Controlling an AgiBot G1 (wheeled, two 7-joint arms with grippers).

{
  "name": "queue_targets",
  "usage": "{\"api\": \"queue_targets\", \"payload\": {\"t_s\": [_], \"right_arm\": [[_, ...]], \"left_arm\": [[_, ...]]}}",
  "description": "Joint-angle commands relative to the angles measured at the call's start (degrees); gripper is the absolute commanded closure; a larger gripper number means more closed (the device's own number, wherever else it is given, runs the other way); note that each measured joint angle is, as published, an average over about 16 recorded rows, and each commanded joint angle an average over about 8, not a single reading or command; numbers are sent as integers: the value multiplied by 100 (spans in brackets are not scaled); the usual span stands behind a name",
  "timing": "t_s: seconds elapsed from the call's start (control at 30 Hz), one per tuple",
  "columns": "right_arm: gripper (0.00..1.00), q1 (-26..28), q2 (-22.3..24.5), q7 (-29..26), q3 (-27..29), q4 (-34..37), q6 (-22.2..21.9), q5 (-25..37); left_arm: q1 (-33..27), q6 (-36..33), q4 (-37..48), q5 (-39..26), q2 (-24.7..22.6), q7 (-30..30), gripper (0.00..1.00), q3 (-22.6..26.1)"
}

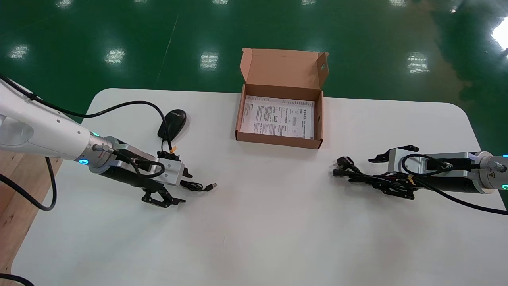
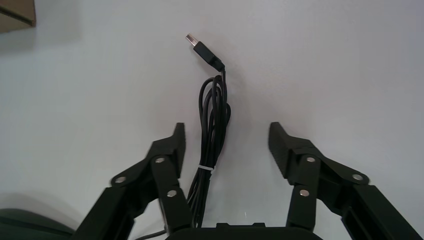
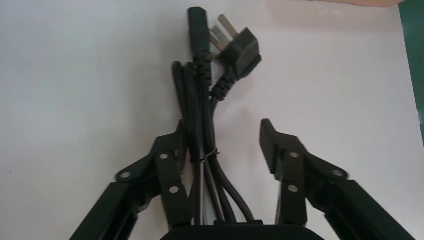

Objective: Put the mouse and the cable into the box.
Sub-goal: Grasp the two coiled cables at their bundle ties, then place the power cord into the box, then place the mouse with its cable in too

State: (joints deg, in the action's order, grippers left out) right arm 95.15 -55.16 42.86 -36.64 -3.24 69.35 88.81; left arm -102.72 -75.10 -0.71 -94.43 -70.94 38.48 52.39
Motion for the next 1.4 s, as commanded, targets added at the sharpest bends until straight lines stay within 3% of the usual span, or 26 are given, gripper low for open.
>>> {"api": "queue_targets", "payload": {"t_s": [0.03,0.63,0.93,1.13,1.4], "right_arm": [[100,-1,1,1,-1,-3,0,1],[100,1,9,13,-4,-21,-6,5],[100,411,193,450,122,-571,-46,-145],[100,678,-44,750,227,-1254,-547,-238],[100,468,-946,941,239,-1940,-1518,-229]], "left_arm": [[0,-3,-1,2,1,1,100,-2],[-59,-28,-21,36,1,-22,100,-22],[-972,-126,-321,98,206,-18,100,-80],[-1862,174,-583,186,422,-26,100,-184],[-2700,612,-731,653,260,131,100,-554]]}}
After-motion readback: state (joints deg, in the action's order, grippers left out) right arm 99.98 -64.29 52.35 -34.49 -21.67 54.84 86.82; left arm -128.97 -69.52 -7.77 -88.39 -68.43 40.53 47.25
